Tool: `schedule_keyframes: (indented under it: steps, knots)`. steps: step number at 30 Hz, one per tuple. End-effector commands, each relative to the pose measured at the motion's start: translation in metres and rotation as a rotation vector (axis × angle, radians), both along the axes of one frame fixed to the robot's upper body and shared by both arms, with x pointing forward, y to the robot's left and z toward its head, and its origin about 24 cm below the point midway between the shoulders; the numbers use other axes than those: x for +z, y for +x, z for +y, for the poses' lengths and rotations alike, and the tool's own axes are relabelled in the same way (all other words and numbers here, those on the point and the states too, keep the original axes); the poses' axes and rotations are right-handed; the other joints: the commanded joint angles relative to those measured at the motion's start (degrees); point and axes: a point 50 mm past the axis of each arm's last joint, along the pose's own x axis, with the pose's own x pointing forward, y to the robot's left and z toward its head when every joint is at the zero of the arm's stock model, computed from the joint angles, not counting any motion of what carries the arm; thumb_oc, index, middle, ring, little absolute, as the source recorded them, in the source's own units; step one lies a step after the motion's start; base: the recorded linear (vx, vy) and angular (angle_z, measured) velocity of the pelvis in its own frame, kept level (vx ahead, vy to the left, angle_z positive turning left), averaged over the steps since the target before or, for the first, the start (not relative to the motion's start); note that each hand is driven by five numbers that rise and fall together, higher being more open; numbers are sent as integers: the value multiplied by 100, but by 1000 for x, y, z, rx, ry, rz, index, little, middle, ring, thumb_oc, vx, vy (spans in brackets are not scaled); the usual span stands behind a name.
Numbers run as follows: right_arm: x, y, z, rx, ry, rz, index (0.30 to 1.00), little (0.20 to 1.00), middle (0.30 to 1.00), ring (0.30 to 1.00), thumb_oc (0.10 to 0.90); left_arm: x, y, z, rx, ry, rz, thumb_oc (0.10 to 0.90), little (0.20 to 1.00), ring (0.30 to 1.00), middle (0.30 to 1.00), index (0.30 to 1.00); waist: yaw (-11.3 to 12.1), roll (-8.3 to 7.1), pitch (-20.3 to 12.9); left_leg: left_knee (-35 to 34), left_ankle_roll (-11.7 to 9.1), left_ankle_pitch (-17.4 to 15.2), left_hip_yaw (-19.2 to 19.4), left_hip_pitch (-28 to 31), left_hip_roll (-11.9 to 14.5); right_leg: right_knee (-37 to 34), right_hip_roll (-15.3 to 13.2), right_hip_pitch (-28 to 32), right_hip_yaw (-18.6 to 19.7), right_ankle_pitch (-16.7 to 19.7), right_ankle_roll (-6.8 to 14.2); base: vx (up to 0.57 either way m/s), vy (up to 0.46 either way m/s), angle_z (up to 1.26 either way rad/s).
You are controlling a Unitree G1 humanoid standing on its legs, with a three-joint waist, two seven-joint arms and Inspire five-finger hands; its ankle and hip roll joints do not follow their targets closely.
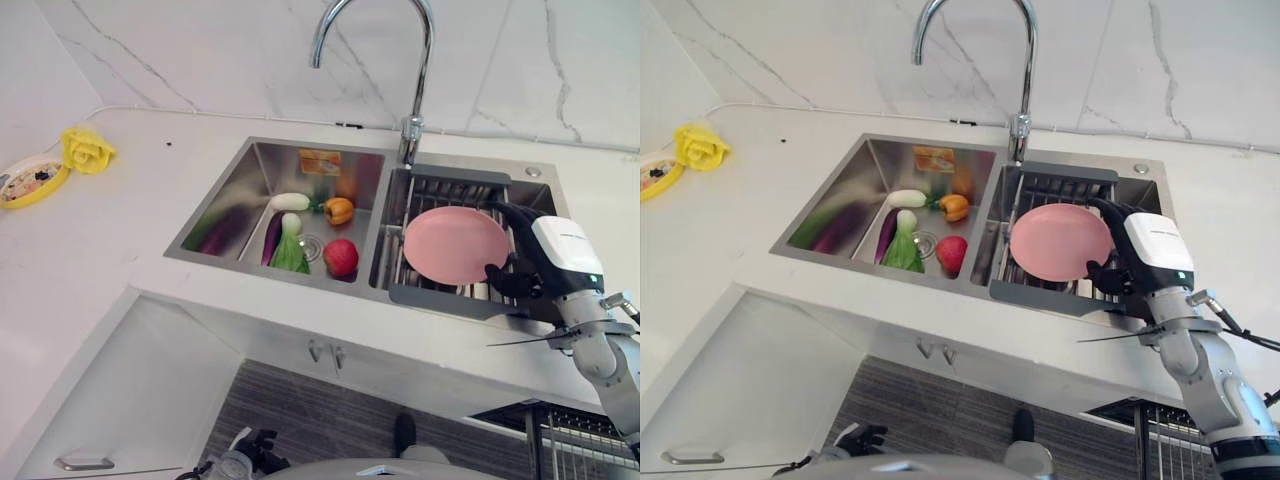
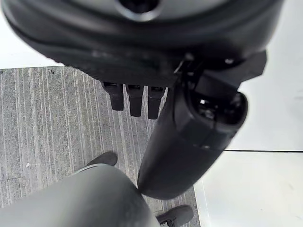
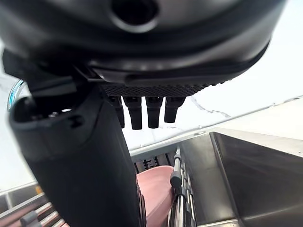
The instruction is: Place the dishes in the dishwasher.
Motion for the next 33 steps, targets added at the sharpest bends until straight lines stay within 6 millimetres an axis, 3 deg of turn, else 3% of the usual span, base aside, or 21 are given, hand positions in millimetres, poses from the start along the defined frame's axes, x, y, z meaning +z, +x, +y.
schedule_keyframes:
  steps: [1,19,25,33]
  knots:
    - [45,3,-3,-15,34,-276,900,900,900,900,800,-2,-17,22,-39,77,88,800,900,900,900,900,25,-541,-249,13,22,-165,169,128,-142,107,-103,717,218,-933,312,0,0,0]
    - [46,1,-9,-19,5,-241,900,900,900,900,800,0,-11,23,-66,71,67,800,900,900,900,900,0,-530,-232,13,17,-172,195,134,-133,107,-97,712,224,-939,311,0,0,0]
    - [54,-1,-8,-39,80,-350,900,900,900,900,800,-1,-13,23,-68,81,77,800,900,900,900,900,-24,-536,-235,13,25,-184,215,147,-134,107,-86,709,249,-942,304,0,0,0]
    - [46,-7,2,-28,165,-367,900,900,900,900,800,-1,-13,23,-53,96,75,800,900,900,900,900,-48,-558,-249,13,24,-192,247,172,-132,107,-69,727,272,-950,298,4,-8,-4]
